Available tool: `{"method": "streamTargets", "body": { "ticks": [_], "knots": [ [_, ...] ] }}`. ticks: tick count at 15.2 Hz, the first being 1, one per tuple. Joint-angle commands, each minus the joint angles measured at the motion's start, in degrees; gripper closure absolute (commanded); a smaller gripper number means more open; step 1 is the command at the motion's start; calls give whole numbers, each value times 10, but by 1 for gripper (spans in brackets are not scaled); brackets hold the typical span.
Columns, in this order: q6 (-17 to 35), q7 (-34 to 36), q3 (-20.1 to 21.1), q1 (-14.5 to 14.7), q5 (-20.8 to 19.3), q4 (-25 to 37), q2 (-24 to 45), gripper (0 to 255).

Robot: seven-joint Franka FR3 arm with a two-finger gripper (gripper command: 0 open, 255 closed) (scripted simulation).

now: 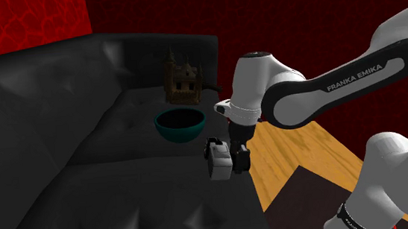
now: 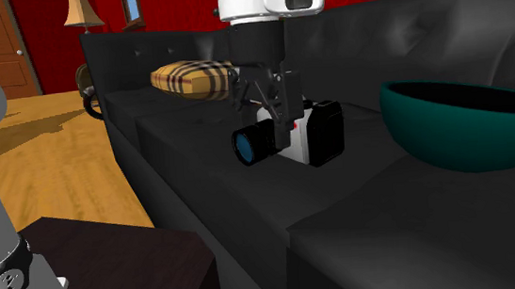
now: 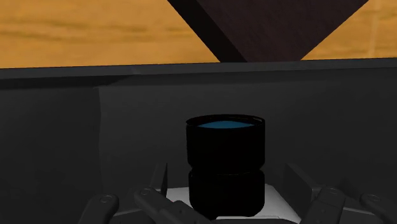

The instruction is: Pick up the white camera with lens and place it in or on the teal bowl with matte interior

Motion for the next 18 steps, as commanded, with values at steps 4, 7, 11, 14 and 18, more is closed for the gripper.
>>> {"method": "streamTargets", "body": {
  "ticks": [4, 7, 11, 14, 18],
  "knots": [
    [0, 0, 0, 0, 0, 0, 0, 255],
    [0, 0, 0, 0, 0, 0, 0, 255],
    [0, 0, 0, 0, 0, 0, 0, 255],
    [-17, 0, -1, 0, 0, 9, -8, 255],
    [-52, 0, -3, 0, -1, 29, -23, 255]
  ]
}}
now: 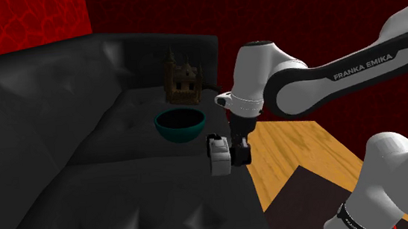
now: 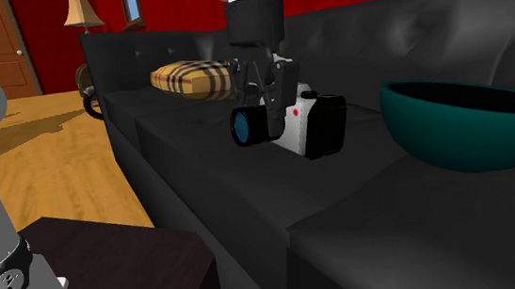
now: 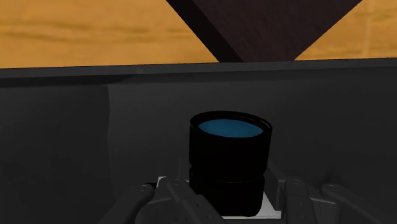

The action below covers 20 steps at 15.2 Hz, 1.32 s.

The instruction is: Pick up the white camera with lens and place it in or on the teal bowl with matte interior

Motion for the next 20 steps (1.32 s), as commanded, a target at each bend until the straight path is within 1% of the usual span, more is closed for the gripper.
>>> {"method": "streamTargets", "body": {
  "ticks": [1, 20],
  "knots": [
    [-19, 0, -1, 0, 0, 11, -8, 255],
    [-173, 2, -9, -2, -5, 134, -40, 255]
  ]
}}
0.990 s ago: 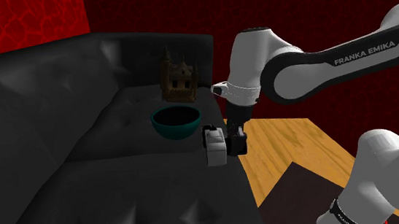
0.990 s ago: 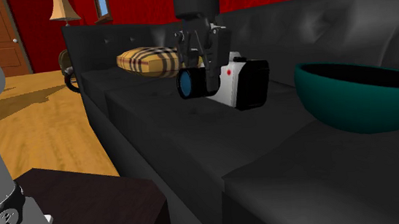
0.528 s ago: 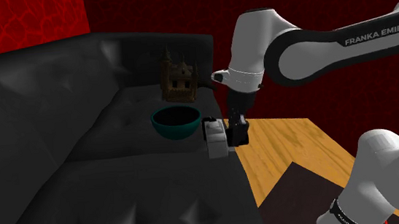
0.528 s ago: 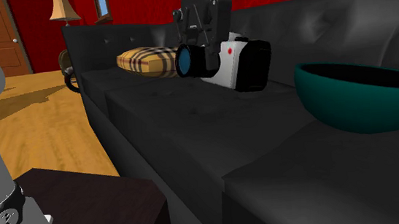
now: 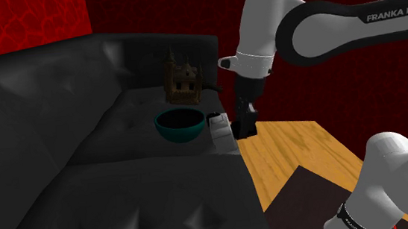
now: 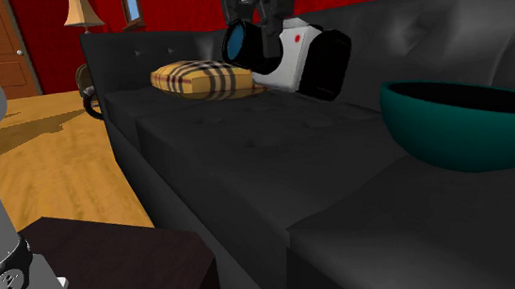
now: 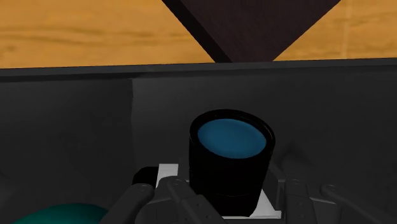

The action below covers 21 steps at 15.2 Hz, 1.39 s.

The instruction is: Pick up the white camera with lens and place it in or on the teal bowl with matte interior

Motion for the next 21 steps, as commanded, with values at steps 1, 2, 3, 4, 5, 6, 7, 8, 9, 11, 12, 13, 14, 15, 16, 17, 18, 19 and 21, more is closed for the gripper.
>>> {"method": "streamTargets", "body": {
  "ticks": [1, 2, 3, 4, 5, 6, 7, 8, 9, 11, 12, 13, 14, 15, 16, 17, 18, 19, 21],
  "knots": [
    [-17, 2, 0, 0, 0, 17, 0, 255],
    [-25, 2, 0, 0, -1, 25, -1, 255],
    [-33, 2, -1, 0, -1, 33, -1, 255],
    [-40, 2, -1, 0, -1, 41, 0, 255],
    [-48, 2, -1, 0, -1, 48, 0, 255],
    [-56, 2, -2, -1, -2, 56, 0, 255],
    [-63, 3, -2, -1, -2, 65, 1, 255],
    [-64, 3, -2, -1, -2, 65, 1, 255],
    [-60, -2, -5, -4, -6, 82, 22, 255],
    [-53, -10, -10, -10, -12, 117, 64, 255],
    [-51, -14, -12, -13, -15, 136, 86, 255],
    [-50, -18, -15, -16, -18, 156, 107, 255],
    [-49, -21, -17, -18, -21, 176, 129, 255],
    [-49, -25, -19, -21, -24, 198, 150, 255],
    [-49, -28, -21, -23, -26, 220, 172, 255],
    [-50, -32, -23, -25, -29, 242, 194, 255],
    [-52, -35, -25, -27, -31, 266, 216, 255],
    [-55, -38, -27, -29, -33, 291, 238, 255],
    [-62, -44, -31, -33, -37, 344, 283, 255]
  ]
}}
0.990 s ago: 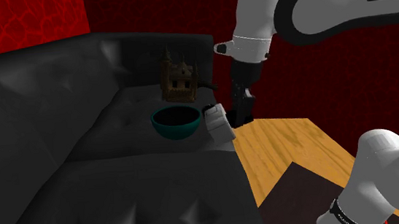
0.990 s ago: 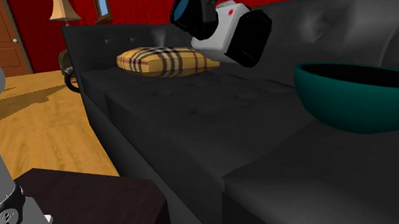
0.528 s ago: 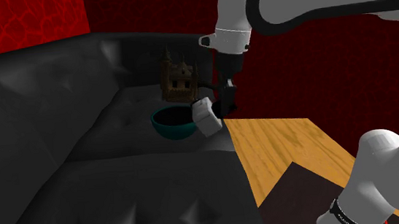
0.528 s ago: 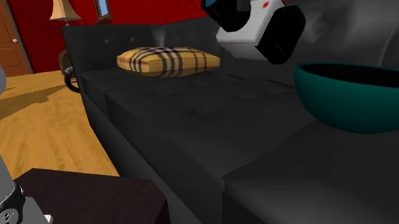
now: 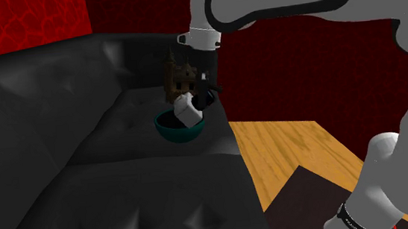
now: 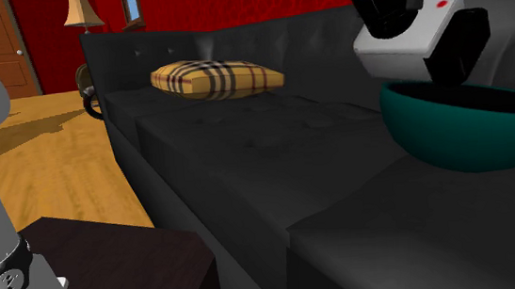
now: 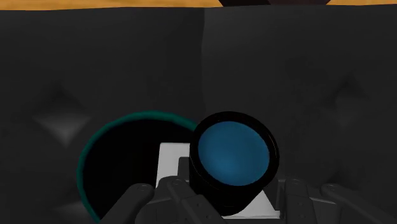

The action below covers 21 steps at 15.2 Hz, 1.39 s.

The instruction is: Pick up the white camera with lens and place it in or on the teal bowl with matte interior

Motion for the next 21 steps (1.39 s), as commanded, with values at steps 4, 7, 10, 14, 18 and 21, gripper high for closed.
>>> {"method": "streamTargets", "body": {
  "ticks": [4, 7, 10, 14, 18, 21],
  "knots": [
    [-29, -17, -9, -9, -8, 146, 116, 255],
    [-5, -17, -9, -9, -8, 119, 113, 255],
    [18, -17, -9, -9, -8, 94, 112, 255],
    [49, -17, -9, -9, -8, 64, 112, 255],
    [65, -18, -9, -9, -8, 48, 113, 255],
    [65, -18, -9, -9, -8, 48, 113, 255]
  ]
}}
